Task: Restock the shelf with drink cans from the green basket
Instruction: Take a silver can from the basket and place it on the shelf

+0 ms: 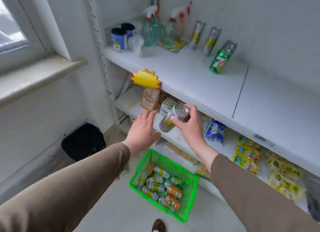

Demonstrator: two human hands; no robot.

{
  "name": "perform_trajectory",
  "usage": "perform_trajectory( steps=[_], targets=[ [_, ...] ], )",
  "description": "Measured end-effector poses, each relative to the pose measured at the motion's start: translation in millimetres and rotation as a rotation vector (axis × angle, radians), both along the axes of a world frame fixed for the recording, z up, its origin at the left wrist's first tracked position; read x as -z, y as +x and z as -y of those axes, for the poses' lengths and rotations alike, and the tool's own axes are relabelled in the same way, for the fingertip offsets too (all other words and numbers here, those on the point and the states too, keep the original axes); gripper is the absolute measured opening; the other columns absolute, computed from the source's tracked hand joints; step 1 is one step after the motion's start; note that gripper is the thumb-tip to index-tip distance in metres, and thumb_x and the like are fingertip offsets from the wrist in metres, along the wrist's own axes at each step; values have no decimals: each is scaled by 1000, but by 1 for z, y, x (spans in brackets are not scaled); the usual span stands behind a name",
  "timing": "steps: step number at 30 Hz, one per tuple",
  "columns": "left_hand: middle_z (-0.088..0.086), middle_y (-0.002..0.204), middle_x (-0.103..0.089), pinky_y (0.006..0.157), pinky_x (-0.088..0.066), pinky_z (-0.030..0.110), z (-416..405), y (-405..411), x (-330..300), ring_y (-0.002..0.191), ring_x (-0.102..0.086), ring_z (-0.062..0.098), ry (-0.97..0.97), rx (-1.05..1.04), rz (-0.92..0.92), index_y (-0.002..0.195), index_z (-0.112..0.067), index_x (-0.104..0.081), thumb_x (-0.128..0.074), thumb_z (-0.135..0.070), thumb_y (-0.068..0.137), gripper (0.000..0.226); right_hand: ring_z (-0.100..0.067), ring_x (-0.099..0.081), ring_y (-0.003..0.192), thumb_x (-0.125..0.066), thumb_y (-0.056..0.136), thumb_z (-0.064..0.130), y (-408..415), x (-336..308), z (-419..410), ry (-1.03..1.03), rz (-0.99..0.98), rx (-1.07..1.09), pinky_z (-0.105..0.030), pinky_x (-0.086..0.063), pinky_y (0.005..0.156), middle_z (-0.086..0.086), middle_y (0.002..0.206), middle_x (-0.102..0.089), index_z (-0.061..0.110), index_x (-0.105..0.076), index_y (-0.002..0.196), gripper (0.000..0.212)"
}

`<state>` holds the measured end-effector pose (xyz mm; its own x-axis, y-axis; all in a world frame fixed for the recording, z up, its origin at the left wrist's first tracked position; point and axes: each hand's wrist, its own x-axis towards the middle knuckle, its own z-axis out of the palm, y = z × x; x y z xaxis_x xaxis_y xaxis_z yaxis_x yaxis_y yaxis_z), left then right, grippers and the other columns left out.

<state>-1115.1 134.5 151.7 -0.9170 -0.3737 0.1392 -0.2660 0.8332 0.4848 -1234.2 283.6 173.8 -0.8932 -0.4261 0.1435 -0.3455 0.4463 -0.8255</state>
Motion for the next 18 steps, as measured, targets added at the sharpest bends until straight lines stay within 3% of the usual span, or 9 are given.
perform_trajectory(
  steps=[3,10,14,18],
  targets=[
    [8,144,-40,107,-35,41,14,-20,-46,130,-37,31,-4,-12,-46,148,-12,-33,-72,-41,79,85,13,-56,84,-84,72,35,-12,-49,11,-64,-64,10,-7,-39,69,24,94,-63,32,-52,110,50],
    [3,146,-37,107,-33,38,50,-91,-93,132,-35,27,-52,21,-73,148,-18,-32,-74,-45,78,86,-9,-60,99,-82,75,43,-87,-110,40,-94,-121,9,-31,-46,82,12,108,-66,30,-54,113,49],
    [4,148,-36,110,-32,37,65,-145,-101,134,-33,27,-66,36,-37,150,-18,-29,-72,-46,80,87,-4,-62,98,-82,76,43,-155,-120,64,-99,-11,-23,-39,-53,88,19,107,-64,34,-51,110,47],
    [4,149,-35,108,-36,41,77,-187,-101,134,-33,27,-58,28,-9,151,-18,-26,-71,-47,81,88,-13,-64,101,-82,78,40,-215,-114,92,-58,88,-12,-51,-56,91,11,114,-65,30,-50,113,49]
  ],
)
